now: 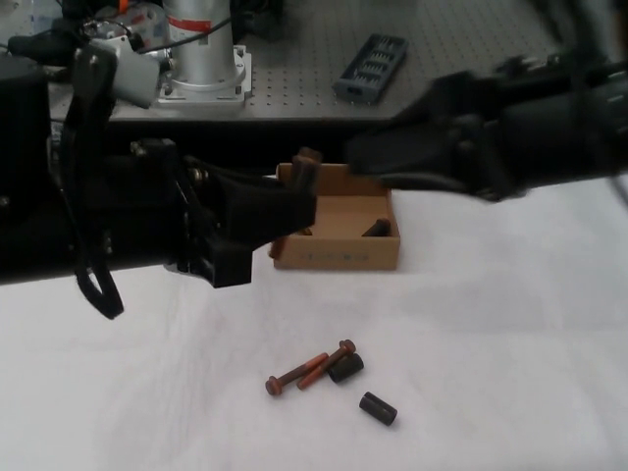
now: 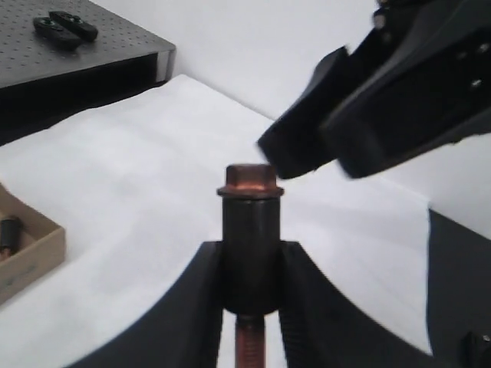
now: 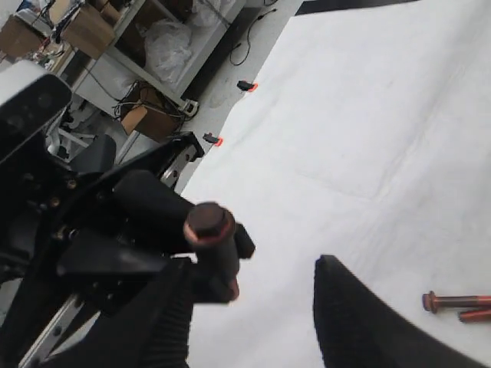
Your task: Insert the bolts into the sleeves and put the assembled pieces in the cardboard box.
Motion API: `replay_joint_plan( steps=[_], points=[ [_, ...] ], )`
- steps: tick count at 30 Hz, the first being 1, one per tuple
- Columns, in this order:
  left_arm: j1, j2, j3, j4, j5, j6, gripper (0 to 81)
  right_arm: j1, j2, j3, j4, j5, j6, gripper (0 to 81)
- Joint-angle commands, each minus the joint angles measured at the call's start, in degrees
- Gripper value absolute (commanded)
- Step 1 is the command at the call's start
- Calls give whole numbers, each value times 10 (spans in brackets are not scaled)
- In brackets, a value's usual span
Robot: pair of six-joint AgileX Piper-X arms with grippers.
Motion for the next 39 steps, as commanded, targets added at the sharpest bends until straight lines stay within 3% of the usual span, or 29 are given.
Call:
replay_joint_plan(
  steps=[1,10,19,23,32,37,39],
  points=[
    [11,5,-5,0,-69,44,7,-15,-24,-3,42,-6,-27,375],
    [21,182,-82,0,-72,49,7,-44,-70,-3,262,89,-199,375],
    [21,420,-332,103,-80,44,7,-44,-69,-2,405,252,-340,330],
    [21,503,-457,146,-104,44,7,-44,-70,-2,419,296,-351,328],
    [21,685,-710,315,-119,46,6,-44,-70,-2,412,299,-351,328],
    [21,740,-769,425,-117,46,3,-44,-70,-2,412,299,-351,328],
    [21,746,-769,439,-125,46,41,-44,-70,-2,412,299,-351,328]
  ],
)
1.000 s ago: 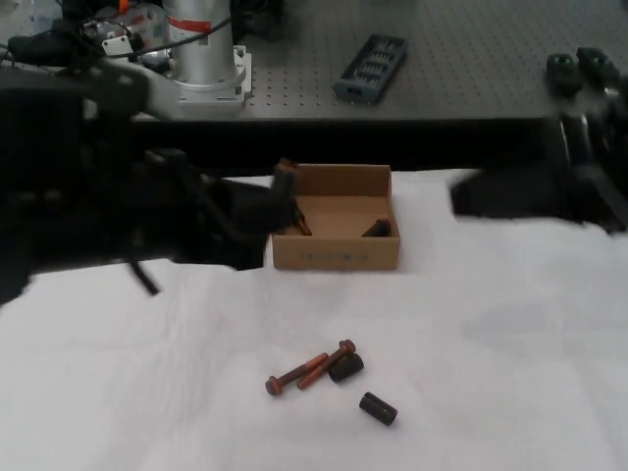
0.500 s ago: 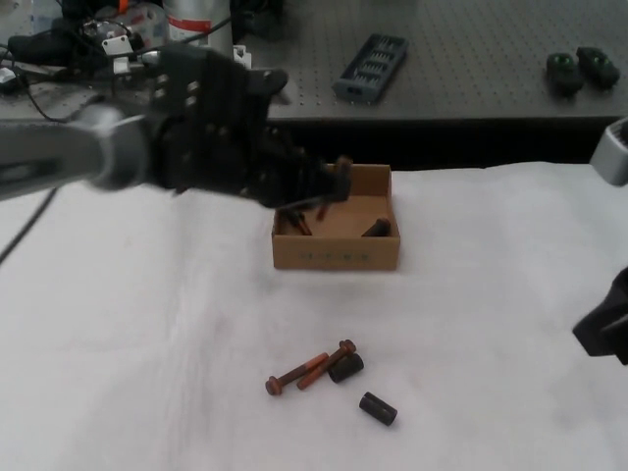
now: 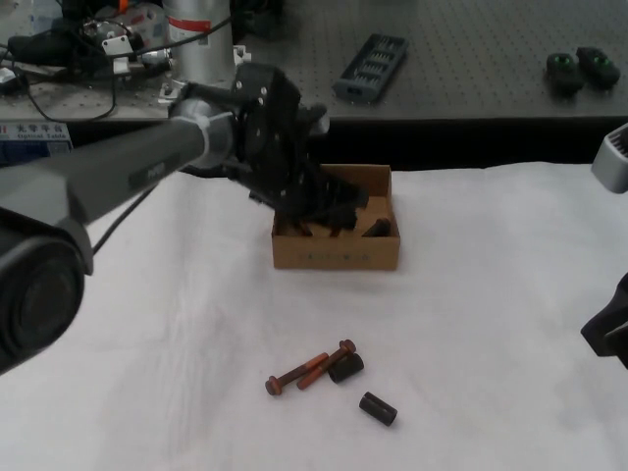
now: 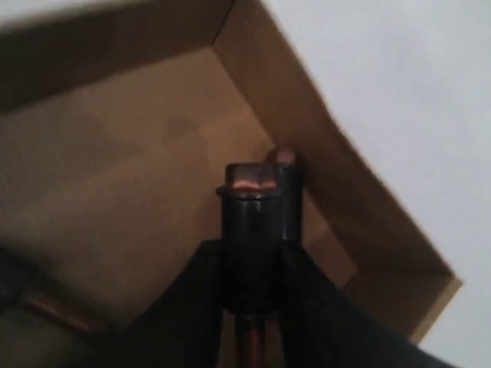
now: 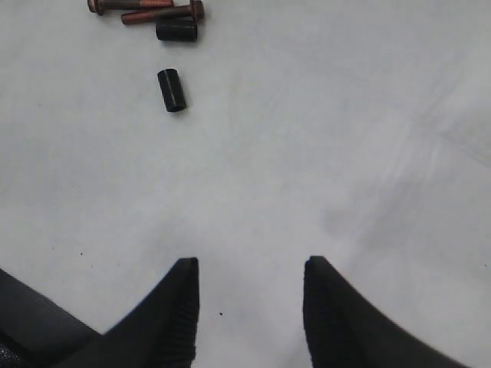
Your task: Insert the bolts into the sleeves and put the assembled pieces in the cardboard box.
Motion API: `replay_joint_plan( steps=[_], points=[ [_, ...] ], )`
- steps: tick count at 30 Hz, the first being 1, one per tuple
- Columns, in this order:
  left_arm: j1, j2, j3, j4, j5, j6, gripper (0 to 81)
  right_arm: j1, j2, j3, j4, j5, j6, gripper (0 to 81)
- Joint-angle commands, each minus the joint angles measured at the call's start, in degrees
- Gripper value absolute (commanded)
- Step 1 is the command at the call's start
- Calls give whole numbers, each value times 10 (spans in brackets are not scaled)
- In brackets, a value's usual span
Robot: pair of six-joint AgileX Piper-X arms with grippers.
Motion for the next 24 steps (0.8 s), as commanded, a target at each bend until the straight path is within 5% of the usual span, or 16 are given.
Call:
replay_joint_plan(
  steps=[1,6,8,16,24],
  points=[
    [2,8,-15,43,-18,8,76,-3,-6,-2,-2,-1,-4,328],
    [2,8,-18,29,-79,14,401,-3,-6,-2,-2,-1,-4,328],
    [2,8,-18,31,-82,14,438,-3,-6,-2,-2,-1,-4,328],
    [2,-4,-18,31,-70,0,430,-3,-6,-2,-2,-1,-4,328],
    [2,-60,-18,29,-33,0,316,-3,-6,-2,-2,-1,-4,328]
  ],
)
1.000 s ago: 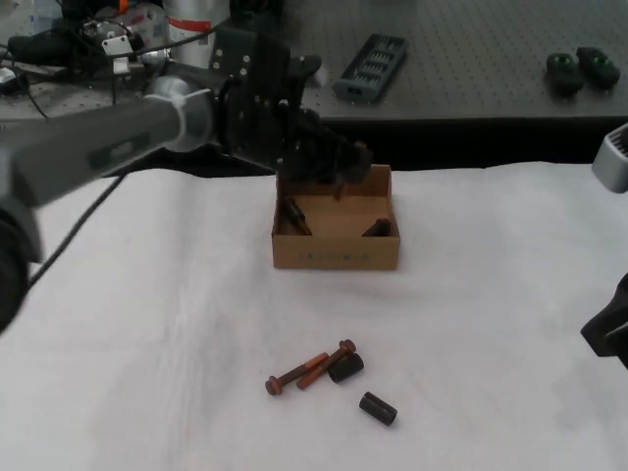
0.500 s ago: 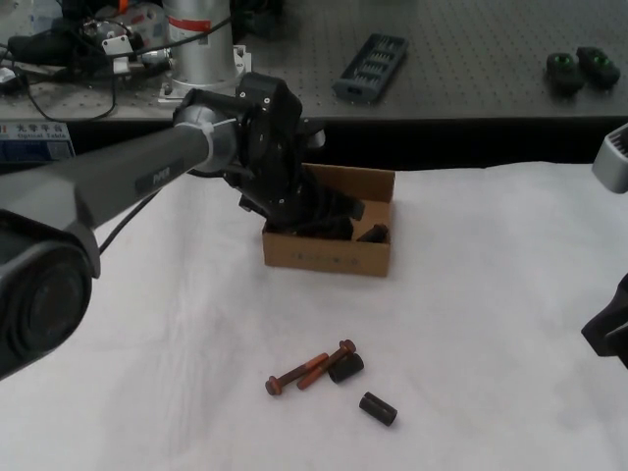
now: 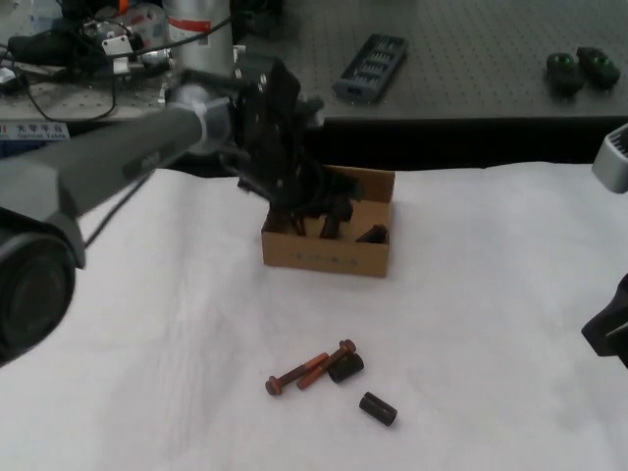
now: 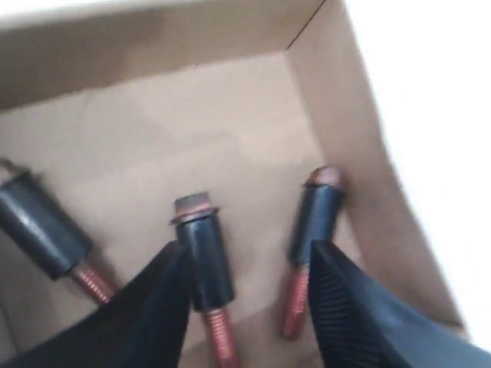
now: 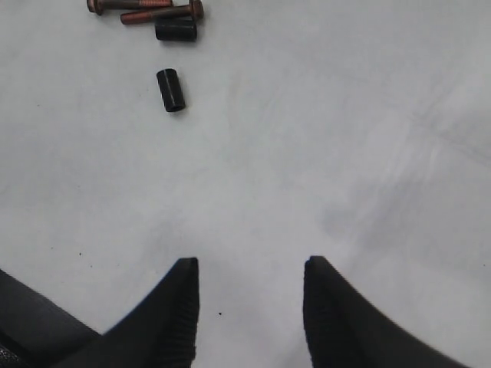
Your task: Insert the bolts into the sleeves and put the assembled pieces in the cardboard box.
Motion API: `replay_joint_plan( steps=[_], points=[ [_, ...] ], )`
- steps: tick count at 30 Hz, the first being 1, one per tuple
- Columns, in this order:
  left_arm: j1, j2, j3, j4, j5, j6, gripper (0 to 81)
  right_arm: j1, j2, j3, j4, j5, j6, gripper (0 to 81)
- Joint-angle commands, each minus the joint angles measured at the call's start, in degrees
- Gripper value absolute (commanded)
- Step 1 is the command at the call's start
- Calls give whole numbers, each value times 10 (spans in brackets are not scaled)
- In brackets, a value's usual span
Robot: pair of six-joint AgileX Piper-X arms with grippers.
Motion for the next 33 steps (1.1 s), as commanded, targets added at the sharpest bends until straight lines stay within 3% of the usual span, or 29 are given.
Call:
replay_joint_plan(
  steps=[1,3,7,8,16,20,25,33],
  points=[
    [0,-31,-5,0,23,-2,297,-3,-6,-2,-2,-1,-4,328],
    [0,-48,-5,5,26,-2,230,-3,-6,-2,-2,-1,-4,328],
    [0,-87,-5,38,48,-2,17,-3,-6,-2,1,-1,-4,328],
    [0,-98,-5,59,51,0,3,-3,-6,-2,3,-1,-4,328],
    [-3,-167,-3,287,5,136,6,-3,-8,-2,19,3,17,328],
    [-6,-215,35,306,4,136,6,-2,-8,-2,19,3,26,328],
    [-16,-299,140,304,4,139,6,-2,-8,3,17,3,26,328],
    [-37,-481,385,230,4,120,6,-2,-42,98,1,-4,39,328]
  ],
)
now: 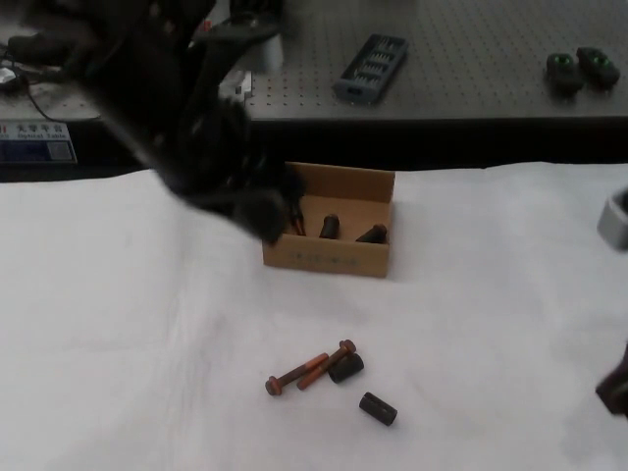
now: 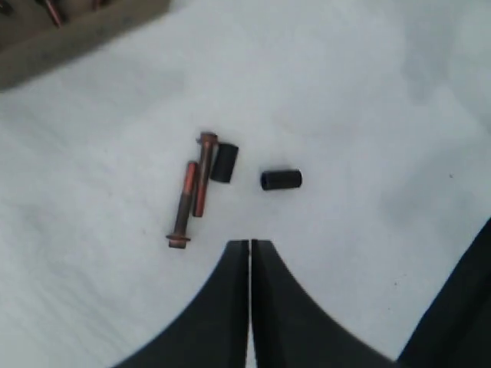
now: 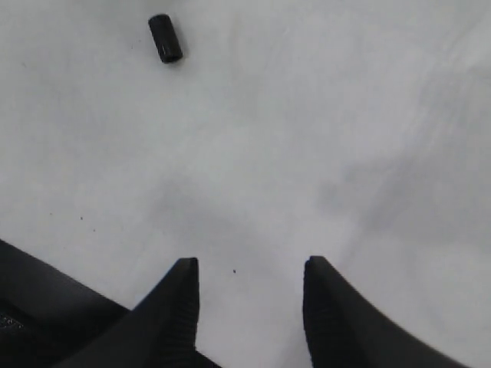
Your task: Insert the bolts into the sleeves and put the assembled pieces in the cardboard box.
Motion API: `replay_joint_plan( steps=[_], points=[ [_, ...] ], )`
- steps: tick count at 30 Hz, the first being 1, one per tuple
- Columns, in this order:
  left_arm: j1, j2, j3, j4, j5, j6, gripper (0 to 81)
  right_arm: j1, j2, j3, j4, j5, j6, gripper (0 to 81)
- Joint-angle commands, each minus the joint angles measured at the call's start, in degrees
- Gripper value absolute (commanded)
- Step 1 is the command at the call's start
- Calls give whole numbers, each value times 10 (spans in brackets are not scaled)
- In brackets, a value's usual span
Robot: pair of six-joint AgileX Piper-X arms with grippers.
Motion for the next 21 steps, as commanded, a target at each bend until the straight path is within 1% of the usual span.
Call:
replay_joint_plan(
  steps=[1,9,12,17,21],
  points=[
    [-5,-68,78,-33,-1,-21,6,-2,-11,19,-3,-6,3,328],
    [-5,-244,281,-93,-1,-39,6,-2,-26,77,-22,-8,3,328],
    [-5,-305,356,-107,-1,-44,6,-2,-26,87,-38,-8,28,328],
    [-5,-408,461,-162,18,-116,6,-2,-26,87,-67,-16,55,328],
    [-5,-473,500,-213,16,-163,6,-2,-26,87,-79,-18,58,328]
  ],
)
